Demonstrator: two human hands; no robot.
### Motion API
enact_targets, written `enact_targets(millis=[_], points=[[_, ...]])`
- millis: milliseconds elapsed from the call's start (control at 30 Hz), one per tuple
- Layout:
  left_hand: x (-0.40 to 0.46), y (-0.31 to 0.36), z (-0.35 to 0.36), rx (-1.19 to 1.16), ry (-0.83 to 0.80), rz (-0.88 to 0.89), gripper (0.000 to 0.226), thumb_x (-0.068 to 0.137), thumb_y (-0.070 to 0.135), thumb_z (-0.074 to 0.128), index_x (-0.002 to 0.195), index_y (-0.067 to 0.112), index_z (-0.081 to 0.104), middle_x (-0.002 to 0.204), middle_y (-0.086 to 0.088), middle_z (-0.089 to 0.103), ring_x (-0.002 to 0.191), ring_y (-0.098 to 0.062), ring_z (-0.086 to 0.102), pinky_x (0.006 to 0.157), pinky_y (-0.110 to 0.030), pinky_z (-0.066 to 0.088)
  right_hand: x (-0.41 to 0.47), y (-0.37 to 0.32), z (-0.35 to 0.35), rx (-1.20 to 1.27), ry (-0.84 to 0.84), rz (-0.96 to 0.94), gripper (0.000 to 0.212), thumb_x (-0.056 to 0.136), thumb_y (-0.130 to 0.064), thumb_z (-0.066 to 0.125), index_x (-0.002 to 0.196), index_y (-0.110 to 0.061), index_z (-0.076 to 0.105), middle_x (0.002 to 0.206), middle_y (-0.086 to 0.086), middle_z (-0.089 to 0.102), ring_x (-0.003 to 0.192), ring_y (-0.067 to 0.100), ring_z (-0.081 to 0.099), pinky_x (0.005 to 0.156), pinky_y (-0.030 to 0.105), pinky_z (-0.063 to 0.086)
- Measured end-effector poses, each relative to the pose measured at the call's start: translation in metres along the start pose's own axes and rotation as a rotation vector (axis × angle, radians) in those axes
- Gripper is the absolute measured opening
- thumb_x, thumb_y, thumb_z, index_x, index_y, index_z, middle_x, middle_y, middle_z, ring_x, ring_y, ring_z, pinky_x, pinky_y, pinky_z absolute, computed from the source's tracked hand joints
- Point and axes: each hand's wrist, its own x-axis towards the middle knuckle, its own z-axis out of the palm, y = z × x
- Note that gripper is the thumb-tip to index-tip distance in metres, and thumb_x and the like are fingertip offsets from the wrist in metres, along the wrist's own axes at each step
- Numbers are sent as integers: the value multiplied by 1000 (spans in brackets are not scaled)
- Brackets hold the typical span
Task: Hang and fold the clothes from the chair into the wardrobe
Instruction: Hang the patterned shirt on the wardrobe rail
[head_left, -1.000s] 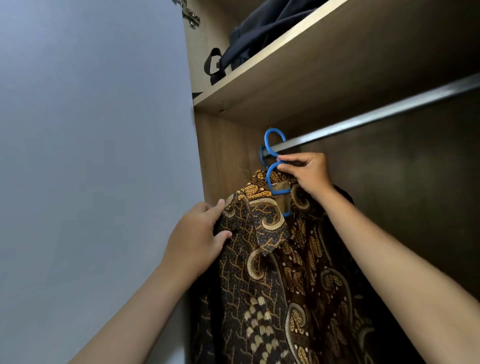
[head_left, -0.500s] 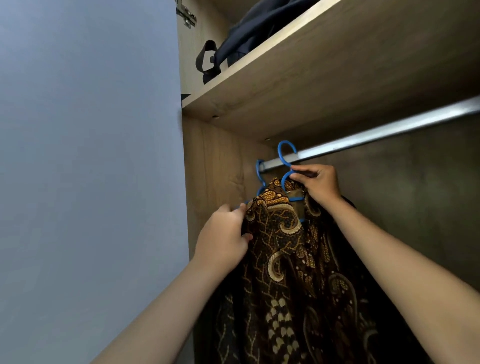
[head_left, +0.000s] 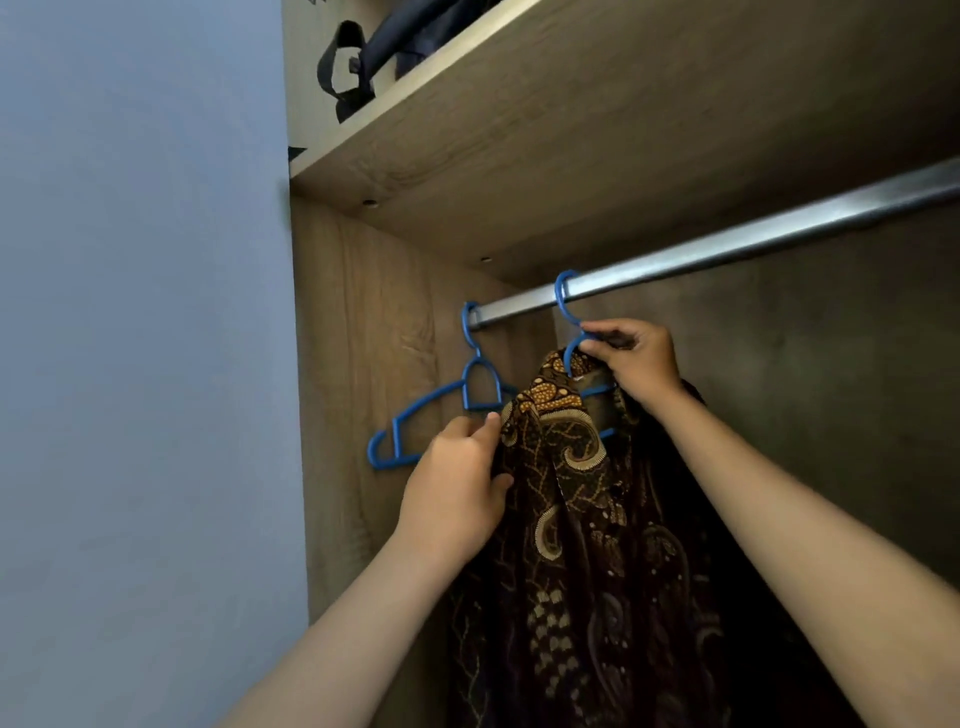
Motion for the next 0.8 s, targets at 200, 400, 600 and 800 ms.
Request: enact_targets(millis=[200, 400, 600, 800], points=[[-7, 0, 4, -61, 14, 30, 69, 84, 28, 65, 144, 21, 33, 123, -1, 50, 110, -19, 53, 89, -31, 50, -17, -17, 13, -172, 218, -164, 15, 84, -7, 66, 97, -8, 73, 105, 8, 64, 96, 10, 59, 87, 9, 44], [-12, -10, -4, -172, 12, 127, 55, 89, 31, 58, 139, 15, 43, 127, 0, 58, 116, -12, 53, 94, -14, 36, -39, -62, 55, -205, -182, -374, 17, 87, -14, 64, 102, -13, 72, 88, -2, 72, 85, 8, 66, 83, 20, 51], [-9, -31, -21, -45, 145, 54, 38, 88, 23, 49, 120, 8, 61, 115, -9, 65, 107, -24, 59, 89, -22, 39, -39, -56, 61, -486, -356, -65, 26, 79, -28, 75, 104, -23, 71, 70, -6, 69, 75, 10, 65, 81, 32, 54], [-1, -50, -39, 144, 76, -30, 54, 85, 25, 63, 135, 14, 46, 129, -4, 52, 118, -23, 49, 91, -35, 49, -33, -73, 71, -694, -567, -38, 85, 56, -34, 90, 132, -27, 54, 100, -5, 70, 98, 14, 63, 84, 30, 48]])
